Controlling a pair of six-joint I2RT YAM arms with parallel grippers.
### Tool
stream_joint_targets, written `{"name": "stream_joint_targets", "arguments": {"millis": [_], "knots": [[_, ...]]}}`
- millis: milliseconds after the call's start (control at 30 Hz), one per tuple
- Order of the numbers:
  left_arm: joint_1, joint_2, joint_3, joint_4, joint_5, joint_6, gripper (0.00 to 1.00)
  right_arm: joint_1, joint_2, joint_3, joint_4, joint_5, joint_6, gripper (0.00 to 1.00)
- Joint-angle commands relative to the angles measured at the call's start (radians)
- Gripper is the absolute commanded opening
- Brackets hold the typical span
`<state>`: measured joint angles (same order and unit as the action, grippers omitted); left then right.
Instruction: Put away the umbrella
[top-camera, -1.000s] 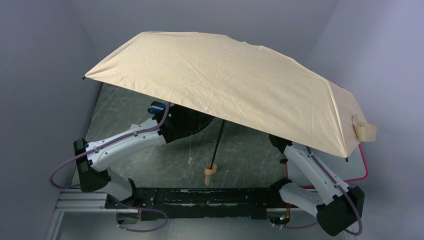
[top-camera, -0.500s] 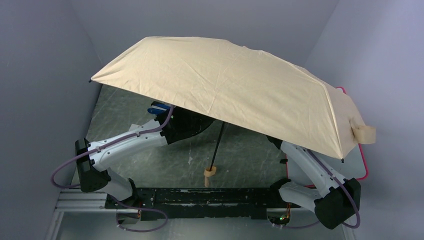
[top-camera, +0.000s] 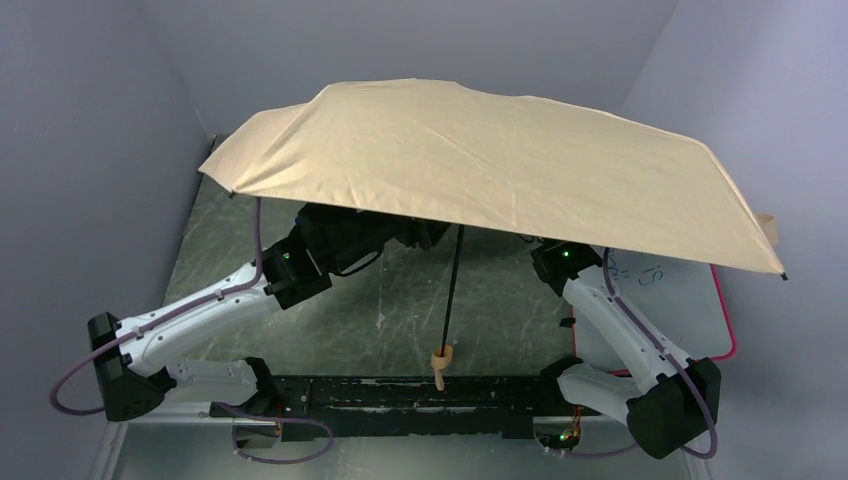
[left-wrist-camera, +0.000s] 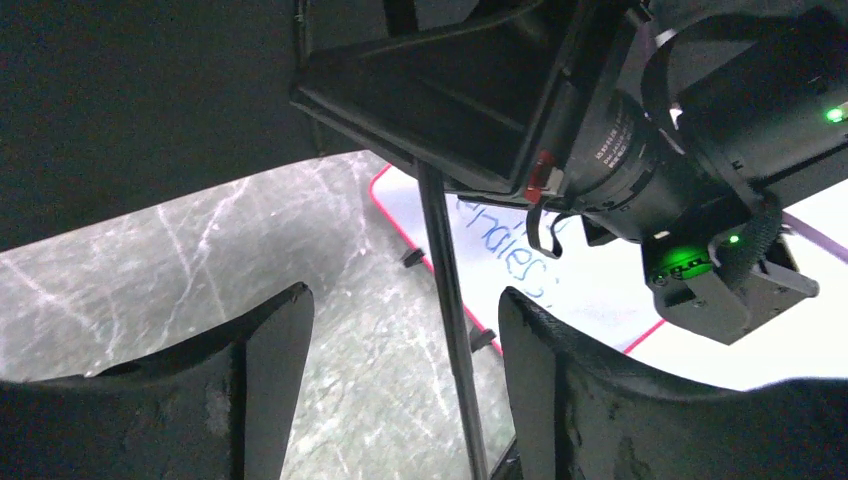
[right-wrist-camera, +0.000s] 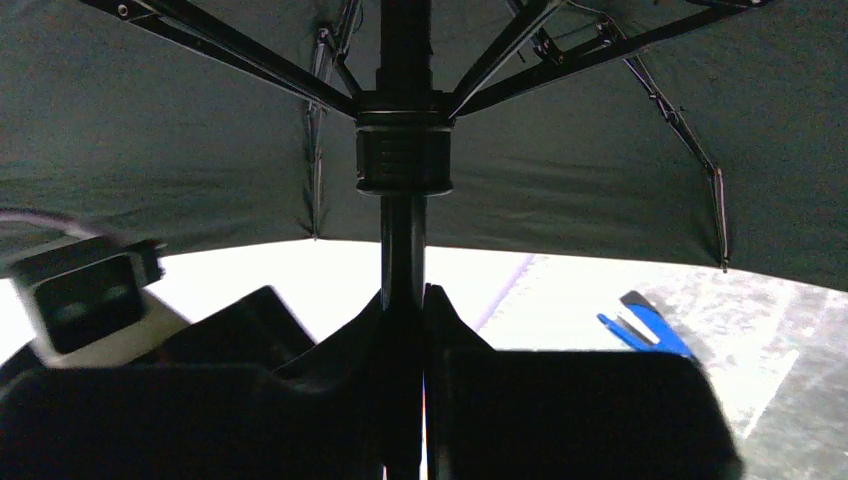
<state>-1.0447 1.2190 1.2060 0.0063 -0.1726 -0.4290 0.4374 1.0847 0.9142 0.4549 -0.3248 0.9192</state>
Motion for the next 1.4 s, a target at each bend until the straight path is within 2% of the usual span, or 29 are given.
{"name": "stream_joint_targets", "arguments": {"millis": [0, 167, 367, 467, 667, 867, 1033, 1100, 1200, 1300, 1333, 1367], "knots": [[0.043, -0.039, -0.088, 0.192, 0.180, -0.089, 0.72, -0.008, -0.041, 0.015, 0.178, -0.095, 0.083, 0.00], [0.055, -0.039, -0.139, 0.323, 0.264, -0.154, 0.73, -0.010, -0.037, -0.003, 0.288, -0.142, 0.162, 0.00], [0.054, 0.004, -0.130, 0.427, 0.352, -0.200, 0.71, -0.011, -0.011, -0.005, 0.381, -0.175, 0.214, 0.00], [0.055, 0.028, -0.119, 0.451, 0.370, -0.214, 0.70, -0.011, -0.008, -0.002, 0.387, -0.177, 0.211, 0.00], [0.054, 0.092, -0.095, 0.505, 0.396, -0.230, 0.60, -0.010, -0.023, -0.004, 0.367, -0.170, 0.184, 0.00], [0.054, 0.138, -0.071, 0.549, 0.411, -0.251, 0.55, -0.011, -0.035, -0.002, 0.349, -0.173, 0.164, 0.00], [0.054, 0.152, -0.058, 0.549, 0.421, -0.251, 0.36, -0.010, -0.037, -0.008, 0.360, -0.180, 0.170, 0.00], [0.054, 0.149, -0.059, 0.548, 0.412, -0.251, 0.31, -0.011, -0.038, -0.010, 0.363, -0.182, 0.169, 0.00], [0.055, 0.138, -0.067, 0.550, 0.399, -0.248, 0.31, -0.011, -0.041, -0.014, 0.358, -0.185, 0.161, 0.00], [0.056, 0.133, -0.062, 0.542, 0.397, -0.231, 0.10, -0.010, -0.047, -0.017, 0.345, -0.184, 0.149, 0.00], [0.057, 0.134, -0.057, 0.529, 0.395, -0.229, 0.05, -0.010, -0.050, -0.018, 0.343, -0.183, 0.146, 0.00], [0.058, 0.134, -0.052, 0.522, 0.395, -0.229, 0.05, -0.011, -0.050, -0.018, 0.340, -0.183, 0.144, 0.00]]}}
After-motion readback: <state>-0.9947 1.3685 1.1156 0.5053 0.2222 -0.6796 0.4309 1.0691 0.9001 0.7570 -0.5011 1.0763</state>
